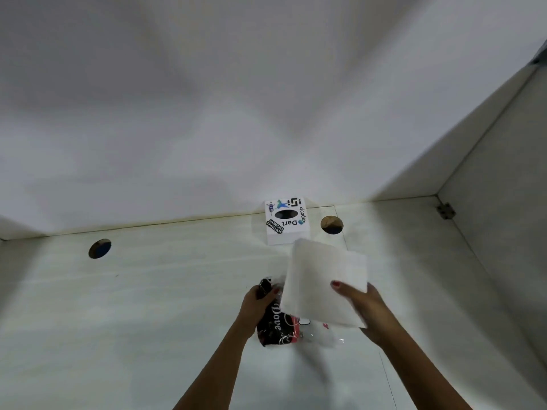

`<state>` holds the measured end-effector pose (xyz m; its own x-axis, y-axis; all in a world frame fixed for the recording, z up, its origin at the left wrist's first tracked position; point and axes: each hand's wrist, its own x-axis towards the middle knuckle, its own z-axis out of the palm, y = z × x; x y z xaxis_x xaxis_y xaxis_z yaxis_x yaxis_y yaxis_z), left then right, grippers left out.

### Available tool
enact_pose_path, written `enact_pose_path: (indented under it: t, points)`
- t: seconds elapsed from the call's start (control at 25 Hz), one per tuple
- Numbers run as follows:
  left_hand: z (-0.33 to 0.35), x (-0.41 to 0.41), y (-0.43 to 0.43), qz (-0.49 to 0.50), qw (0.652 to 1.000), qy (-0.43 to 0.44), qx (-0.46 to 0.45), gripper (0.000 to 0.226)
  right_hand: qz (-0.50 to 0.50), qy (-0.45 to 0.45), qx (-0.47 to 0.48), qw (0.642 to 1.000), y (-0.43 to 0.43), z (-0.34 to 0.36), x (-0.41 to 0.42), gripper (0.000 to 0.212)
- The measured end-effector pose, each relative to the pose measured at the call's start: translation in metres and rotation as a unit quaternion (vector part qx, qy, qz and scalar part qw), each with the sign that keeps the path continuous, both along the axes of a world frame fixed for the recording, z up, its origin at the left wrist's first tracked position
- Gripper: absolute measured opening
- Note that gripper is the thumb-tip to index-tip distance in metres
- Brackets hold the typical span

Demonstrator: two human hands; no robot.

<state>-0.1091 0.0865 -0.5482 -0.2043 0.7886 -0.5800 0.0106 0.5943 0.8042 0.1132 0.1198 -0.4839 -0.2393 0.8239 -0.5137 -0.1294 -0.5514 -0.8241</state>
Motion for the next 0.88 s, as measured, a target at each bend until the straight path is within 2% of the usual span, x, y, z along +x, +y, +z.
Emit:
enact_pose_path:
  t: [0.08,0.12,0.28,0.36,0.44,0.56,0.68,0.72,0.76,0.84,0.88]
  points:
    - [-0.007,0.008,0.008,-0.041,0.996,0.076,-0.001,0.003,0.023,-0.049,-0.036,0.998,-0.001,-0.025,-0.012,0.054]
    - [-0.011,0.009,0.011,-0.042,0.996,0.078,-0.009,0.004,0.039,-0.087,-0.050,0.994,0.000,-0.037,-0.014,0.054]
    - [-0.022,-0.009,0.011,0.072,0.997,0.016,-0.035,0.022,0.115,-0.223,-0.066,0.966,0.010,-0.075,-0.011,0.050]
    - [-0.026,-0.021,0.014,0.138,0.990,0.008,-0.034,0.019,0.153,-0.303,-0.047,0.939,0.010,-0.085,-0.014,0.057]
    - [-0.026,-0.026,0.021,0.149,0.987,0.047,-0.019,0.013,0.147,-0.360,-0.039,0.921,0.007,-0.088,-0.018,0.061]
    - [-0.020,-0.018,0.043,0.135,0.986,0.093,0.007,0.027,0.161,-0.378,-0.053,0.910,0.013,-0.084,-0.020,0.070]
    - [-0.011,-0.010,0.072,0.121,0.984,0.122,0.055,0.043,0.191,-0.403,-0.017,0.895,0.041,-0.069,-0.013,0.103]
    - [-0.010,-0.010,0.087,0.126,0.982,0.122,0.063,0.047,0.171,-0.414,0.020,0.894,0.056,-0.064,-0.013,0.102]
    - [-0.009,-0.010,0.102,0.133,0.983,0.117,0.058,0.051,0.136,-0.410,0.061,0.900,0.072,-0.058,-0.017,0.093]
    - [-0.005,-0.012,0.131,0.140,0.986,0.091,0.029,0.056,0.090,-0.363,0.127,0.919,0.108,-0.051,-0.035,0.071]
    - [-0.003,-0.013,0.145,0.136,0.989,0.063,0.015,0.054,0.095,-0.331,0.137,0.929,0.127,-0.051,-0.049,0.068]
